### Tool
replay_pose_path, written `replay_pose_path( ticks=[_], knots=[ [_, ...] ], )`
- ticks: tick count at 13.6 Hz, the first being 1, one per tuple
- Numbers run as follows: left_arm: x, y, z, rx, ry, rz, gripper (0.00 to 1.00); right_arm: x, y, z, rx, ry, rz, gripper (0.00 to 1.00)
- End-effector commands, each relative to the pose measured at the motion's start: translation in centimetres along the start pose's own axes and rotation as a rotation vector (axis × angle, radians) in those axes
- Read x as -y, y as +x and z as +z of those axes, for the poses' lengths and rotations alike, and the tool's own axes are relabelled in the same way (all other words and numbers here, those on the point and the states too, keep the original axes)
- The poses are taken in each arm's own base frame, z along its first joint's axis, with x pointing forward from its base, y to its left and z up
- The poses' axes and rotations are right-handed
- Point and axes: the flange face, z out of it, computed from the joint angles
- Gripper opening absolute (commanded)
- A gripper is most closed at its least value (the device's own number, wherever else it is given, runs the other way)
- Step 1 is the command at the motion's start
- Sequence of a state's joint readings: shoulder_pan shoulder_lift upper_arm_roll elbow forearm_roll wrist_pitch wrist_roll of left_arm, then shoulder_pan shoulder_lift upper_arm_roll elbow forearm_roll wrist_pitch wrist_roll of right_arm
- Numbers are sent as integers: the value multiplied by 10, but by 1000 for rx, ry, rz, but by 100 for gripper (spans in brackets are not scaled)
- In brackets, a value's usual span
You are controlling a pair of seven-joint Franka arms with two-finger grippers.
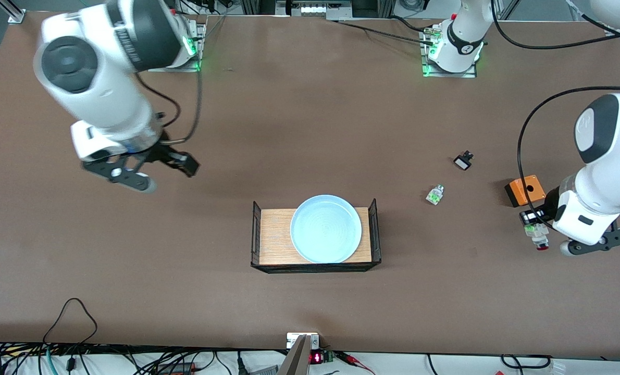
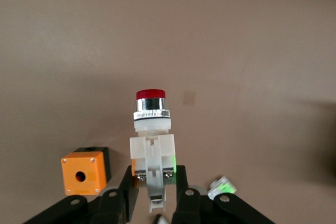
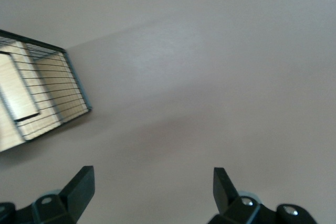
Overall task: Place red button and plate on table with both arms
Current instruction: 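Carry the button to the table while the right gripper reaches the plate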
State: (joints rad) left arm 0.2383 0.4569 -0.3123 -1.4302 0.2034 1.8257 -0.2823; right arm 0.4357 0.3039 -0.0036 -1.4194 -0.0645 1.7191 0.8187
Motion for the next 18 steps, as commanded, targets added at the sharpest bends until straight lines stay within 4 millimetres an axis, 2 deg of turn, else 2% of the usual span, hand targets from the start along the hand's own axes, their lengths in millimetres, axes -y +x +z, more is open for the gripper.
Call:
replay_pose_path(
  ticks=[1,4,7,10,12,15,18],
  knots=[
    [21,-21,19,65,-24,120,0,27,-19,-7,-41,24,64,100],
    [17,-35,59,113,-64,132,0,42,-22,-7,-61,80,172,100],
    [11,-52,96,68,-68,142,0,65,-27,5,-74,143,276,100],
    [10,-61,121,38,-78,144,0,102,-49,25,-81,192,339,100],
    [8,-70,145,5,-89,146,0,131,-73,45,-81,204,329,100],
    [20,-85,178,-25,-100,169,0,170,-92,65,-79,209,303,100],
    [45,-90,204,-22,-113,159,0,184,-104,91,-81,178,297,100]
  ],
)
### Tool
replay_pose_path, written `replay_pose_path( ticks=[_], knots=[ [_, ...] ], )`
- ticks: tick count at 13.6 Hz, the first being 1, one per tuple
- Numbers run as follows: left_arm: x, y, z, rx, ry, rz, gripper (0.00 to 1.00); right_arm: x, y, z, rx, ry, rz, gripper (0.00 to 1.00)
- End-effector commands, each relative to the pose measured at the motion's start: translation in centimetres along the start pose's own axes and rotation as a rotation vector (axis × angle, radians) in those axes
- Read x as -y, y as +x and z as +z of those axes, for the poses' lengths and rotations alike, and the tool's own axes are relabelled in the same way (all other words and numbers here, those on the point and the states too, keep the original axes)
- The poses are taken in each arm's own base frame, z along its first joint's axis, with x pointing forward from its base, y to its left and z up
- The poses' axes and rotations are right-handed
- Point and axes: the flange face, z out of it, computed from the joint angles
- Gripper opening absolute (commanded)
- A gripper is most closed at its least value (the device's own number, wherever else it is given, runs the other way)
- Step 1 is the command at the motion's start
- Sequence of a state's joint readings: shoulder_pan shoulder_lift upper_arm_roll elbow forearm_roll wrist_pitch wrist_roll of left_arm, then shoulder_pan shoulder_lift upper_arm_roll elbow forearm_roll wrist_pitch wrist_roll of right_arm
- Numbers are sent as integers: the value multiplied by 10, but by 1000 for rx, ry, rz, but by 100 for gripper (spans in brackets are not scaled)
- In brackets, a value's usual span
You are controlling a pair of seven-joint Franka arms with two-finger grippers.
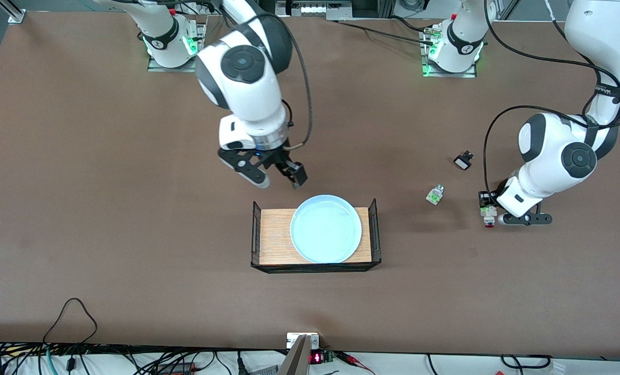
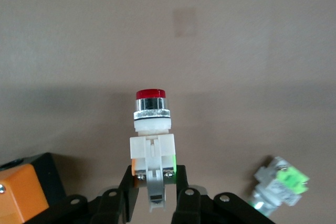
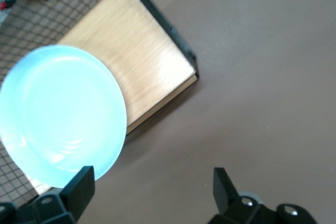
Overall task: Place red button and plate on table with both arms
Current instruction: 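Carry the button to the table while the right gripper reaches the plate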
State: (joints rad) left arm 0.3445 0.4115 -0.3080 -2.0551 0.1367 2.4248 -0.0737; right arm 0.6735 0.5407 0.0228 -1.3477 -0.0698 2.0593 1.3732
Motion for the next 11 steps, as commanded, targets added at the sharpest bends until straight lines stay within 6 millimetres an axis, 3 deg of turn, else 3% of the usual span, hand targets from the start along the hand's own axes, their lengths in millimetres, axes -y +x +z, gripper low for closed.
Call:
replay_pose_path(
  ticks=[1,3,6,10,11],
  knots=[
    [18,-9,5,-21,-17,6,0,10,-2,14,-36,-4,10,100],
    [17,-12,14,-28,-23,4,0,19,1,24,-41,1,5,100],
    [14,-20,45,-79,-47,-4,0,32,11,46,-68,1,3,100],
    [12,-24,61,-69,-58,2,2,33,20,77,-101,-22,-5,100],
    [14,-24,60,-64,-54,9,29,32,21,82,-111,-32,-12,97]
  ],
)
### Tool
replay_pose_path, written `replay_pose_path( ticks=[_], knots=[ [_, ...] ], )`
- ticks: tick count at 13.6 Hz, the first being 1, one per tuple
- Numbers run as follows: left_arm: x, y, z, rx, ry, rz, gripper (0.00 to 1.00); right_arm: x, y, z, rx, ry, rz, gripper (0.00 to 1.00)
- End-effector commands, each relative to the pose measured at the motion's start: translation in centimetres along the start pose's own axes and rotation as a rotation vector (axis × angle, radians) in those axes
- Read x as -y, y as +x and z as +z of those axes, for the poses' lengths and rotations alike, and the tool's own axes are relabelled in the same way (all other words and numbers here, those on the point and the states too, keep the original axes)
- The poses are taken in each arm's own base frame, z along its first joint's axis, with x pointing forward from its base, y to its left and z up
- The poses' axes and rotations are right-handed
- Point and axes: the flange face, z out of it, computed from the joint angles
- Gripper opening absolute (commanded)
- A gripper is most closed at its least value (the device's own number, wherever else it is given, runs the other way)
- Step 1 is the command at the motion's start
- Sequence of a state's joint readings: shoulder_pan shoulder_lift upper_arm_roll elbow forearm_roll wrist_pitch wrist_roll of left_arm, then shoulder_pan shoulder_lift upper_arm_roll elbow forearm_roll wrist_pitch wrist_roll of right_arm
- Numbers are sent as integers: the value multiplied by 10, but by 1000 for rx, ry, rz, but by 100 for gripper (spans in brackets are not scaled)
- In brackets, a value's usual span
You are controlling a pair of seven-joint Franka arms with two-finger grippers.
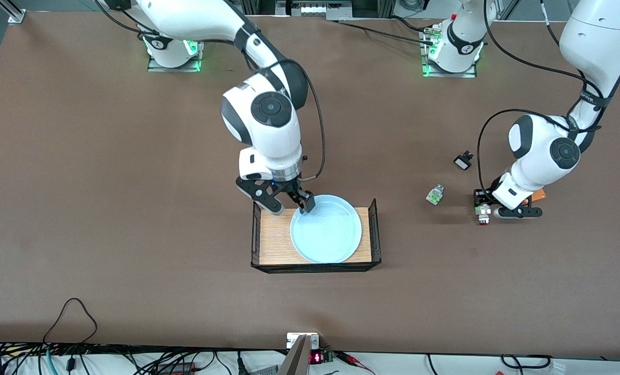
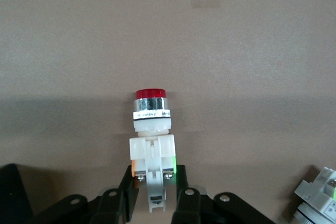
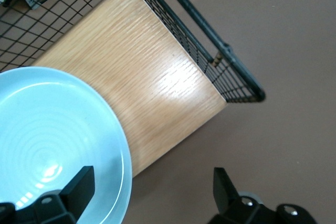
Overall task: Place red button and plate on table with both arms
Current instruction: 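Carry the button to the table while the right gripper reaches the plate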
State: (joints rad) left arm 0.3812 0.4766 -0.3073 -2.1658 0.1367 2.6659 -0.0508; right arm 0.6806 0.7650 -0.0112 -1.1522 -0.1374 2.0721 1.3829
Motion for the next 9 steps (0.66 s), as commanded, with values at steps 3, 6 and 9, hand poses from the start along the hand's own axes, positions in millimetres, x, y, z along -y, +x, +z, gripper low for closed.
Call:
replay_pose_path(
  ticks=[3,6,9],
  knots=[
    [10,3,-11,22,6,77,100,7,0,8,-41,-3,-8,94],
    [12,31,-64,63,38,85,100,9,1,8,-44,3,-5,88],
    [11,62,-128,109,60,82,100,17,1,15,-49,14,-1,84]
  ],
)
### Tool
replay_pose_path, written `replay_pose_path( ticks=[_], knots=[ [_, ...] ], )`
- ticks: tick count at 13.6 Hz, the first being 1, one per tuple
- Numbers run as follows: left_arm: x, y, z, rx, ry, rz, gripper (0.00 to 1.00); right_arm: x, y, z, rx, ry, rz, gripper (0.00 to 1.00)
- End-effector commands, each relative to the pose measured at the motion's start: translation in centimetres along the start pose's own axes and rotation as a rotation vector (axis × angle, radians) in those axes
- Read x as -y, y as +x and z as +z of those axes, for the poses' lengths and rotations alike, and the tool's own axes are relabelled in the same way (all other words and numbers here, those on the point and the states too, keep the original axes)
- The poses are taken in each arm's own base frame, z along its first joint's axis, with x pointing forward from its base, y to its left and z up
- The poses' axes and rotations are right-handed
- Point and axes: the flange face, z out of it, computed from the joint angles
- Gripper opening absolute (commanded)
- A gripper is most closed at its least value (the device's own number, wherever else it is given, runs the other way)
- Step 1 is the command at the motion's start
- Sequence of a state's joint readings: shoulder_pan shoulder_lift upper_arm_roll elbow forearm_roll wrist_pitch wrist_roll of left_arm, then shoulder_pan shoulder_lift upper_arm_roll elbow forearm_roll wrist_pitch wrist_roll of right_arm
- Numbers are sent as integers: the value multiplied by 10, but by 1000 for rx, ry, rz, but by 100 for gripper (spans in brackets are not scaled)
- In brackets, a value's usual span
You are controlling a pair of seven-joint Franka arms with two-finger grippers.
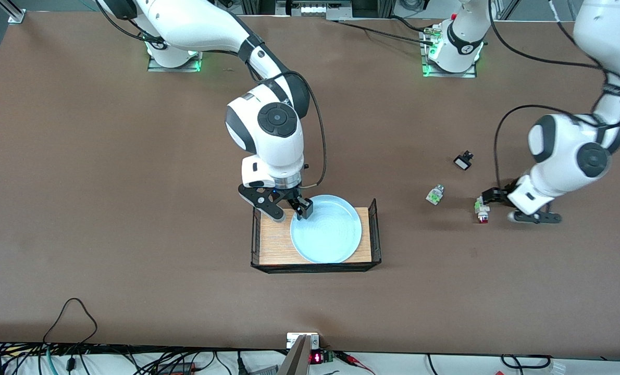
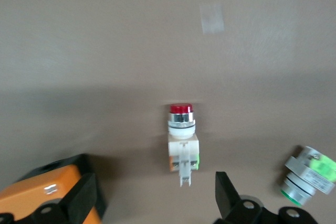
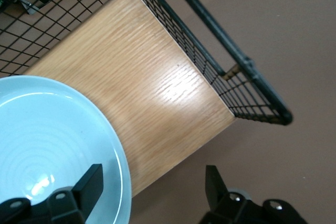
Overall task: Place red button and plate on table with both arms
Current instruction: 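Carry the button to the table while the right gripper reaches the plate, then release the button beside the orange box and raise the left gripper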
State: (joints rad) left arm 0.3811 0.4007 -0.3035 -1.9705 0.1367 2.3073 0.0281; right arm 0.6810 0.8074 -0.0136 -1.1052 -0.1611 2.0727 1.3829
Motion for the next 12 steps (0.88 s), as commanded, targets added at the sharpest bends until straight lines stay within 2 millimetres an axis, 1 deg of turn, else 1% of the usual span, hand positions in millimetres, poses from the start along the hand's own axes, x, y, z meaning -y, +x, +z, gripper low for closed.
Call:
replay_pose_path(
  ticks=[1,3,4,5,6,7,8,9,10,12],
  knots=[
    [4,20,-66,23,10,13,100,12,0,5,-27,18,10,81],
    [6,35,-116,29,15,7,100,13,-2,6,-25,20,7,79],
    [7,40,-142,20,13,1,100,13,-4,17,-24,10,6,79],
    [10,44,-168,15,13,-6,100,14,-4,18,-26,14,5,78],
    [6,47,-194,2,14,-4,100,14,-4,20,-25,11,5,72],
    [-3,49,-216,-13,15,7,100,13,-4,21,-23,5,6,65],
    [-9,46,-239,-27,22,14,100,13,-5,21,-22,1,3,59],
    [-19,41,-257,-33,28,26,100,12,-4,21,-22,-1,4,59],
    [-27,35,-272,-36,36,35,100,12,-5,20,-21,-7,3,63],
    [-39,34,-274,-34,59,44,100,10,-6,22,-18,-25,2,65]
  ],
)
